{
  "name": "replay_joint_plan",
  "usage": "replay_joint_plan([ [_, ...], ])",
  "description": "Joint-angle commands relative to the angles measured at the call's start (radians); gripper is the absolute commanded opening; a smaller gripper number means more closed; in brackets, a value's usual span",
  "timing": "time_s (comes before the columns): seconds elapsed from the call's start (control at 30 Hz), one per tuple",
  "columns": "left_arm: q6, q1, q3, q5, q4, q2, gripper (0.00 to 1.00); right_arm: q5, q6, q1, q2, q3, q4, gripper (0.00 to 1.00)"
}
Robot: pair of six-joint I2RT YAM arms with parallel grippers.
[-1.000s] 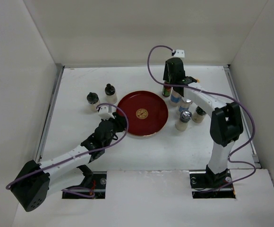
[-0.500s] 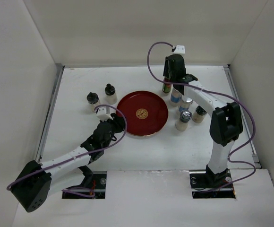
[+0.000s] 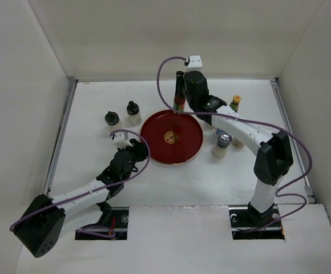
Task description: Organize the condiment bottles
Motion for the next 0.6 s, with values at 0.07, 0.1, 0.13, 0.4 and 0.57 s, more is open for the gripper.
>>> replay_joint_plan([
  [0.07,-0.007,0.015,-0.02,0.009,0.076,-0.015,0.28,-0.009,0.016,0.037,0.007,0.031,0.181,0.29],
  [0.1,-0.005,0.015,-0.02,0.009,0.081,-0.015,0.28,-0.012,0.016,0.043,0.018,0.034,0.183,0.29],
  [0.13,-0.004,0.015,-0.021,0.01,0.086,-0.014,0.28,-0.012,0.018,0.048,0.028,0.037,0.186,0.29],
  [0.4,-0.005,0.015,-0.024,0.03,0.113,0.011,0.28,-0.018,0.025,0.059,0.087,0.046,0.21,0.29],
  [0.57,-0.007,0.022,-0.026,0.032,0.113,0.011,0.28,-0.03,0.039,0.059,0.125,0.052,0.21,0.3],
])
